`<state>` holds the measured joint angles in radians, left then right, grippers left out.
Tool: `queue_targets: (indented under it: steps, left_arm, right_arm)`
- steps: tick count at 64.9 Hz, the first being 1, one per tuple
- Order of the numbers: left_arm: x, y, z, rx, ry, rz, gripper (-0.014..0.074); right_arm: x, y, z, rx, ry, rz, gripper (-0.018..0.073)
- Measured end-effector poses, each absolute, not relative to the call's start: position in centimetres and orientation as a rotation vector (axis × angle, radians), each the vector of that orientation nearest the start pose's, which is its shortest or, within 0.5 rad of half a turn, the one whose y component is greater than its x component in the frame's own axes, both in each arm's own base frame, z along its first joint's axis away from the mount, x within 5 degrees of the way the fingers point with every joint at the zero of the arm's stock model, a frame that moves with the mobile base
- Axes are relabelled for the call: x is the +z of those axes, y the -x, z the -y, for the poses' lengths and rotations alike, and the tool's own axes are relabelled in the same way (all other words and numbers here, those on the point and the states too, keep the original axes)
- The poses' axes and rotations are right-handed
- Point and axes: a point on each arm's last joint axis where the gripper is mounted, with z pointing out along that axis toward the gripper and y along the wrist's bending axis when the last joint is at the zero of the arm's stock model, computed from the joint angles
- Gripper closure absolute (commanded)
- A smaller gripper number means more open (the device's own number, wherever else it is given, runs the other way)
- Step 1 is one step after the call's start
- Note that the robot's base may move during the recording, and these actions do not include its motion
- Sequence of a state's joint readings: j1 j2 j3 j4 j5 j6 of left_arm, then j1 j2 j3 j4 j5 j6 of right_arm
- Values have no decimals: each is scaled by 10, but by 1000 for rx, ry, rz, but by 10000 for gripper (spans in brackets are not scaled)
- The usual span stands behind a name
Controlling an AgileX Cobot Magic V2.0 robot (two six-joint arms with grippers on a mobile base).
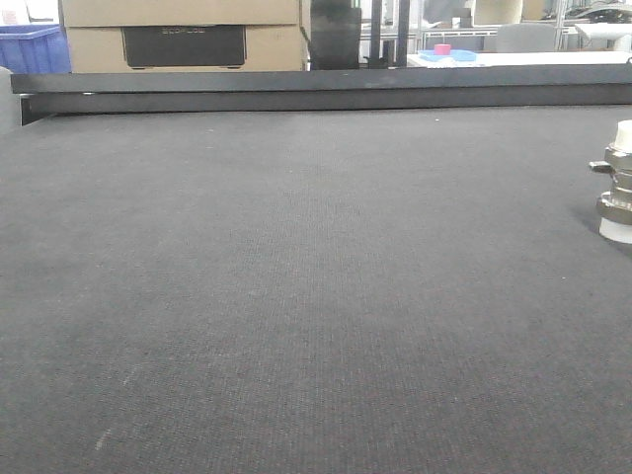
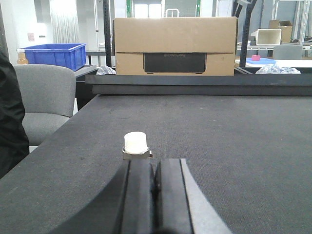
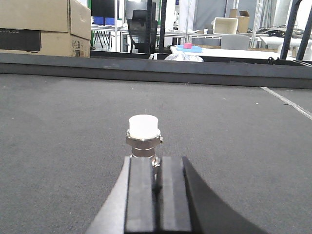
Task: Place valve from conveyor to right shelf box
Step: 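Lower both grippers toward the two white-capped silver valves on the conveyor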
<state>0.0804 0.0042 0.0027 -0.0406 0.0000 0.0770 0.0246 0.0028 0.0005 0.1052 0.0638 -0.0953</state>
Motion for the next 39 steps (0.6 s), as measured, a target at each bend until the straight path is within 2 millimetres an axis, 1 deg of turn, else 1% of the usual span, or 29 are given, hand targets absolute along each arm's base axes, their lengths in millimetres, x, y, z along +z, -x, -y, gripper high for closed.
queue_targets:
  steps: [30,39]
  left_arm:
    - [213,-56,-5,95,33,-1485,707]
    - [213,-56,-5,95,33,-1479,707]
  right_arm:
    - [207,-57,-2,33,15,-1548,722]
    - [211,-57,-2,30,11,-1505,722]
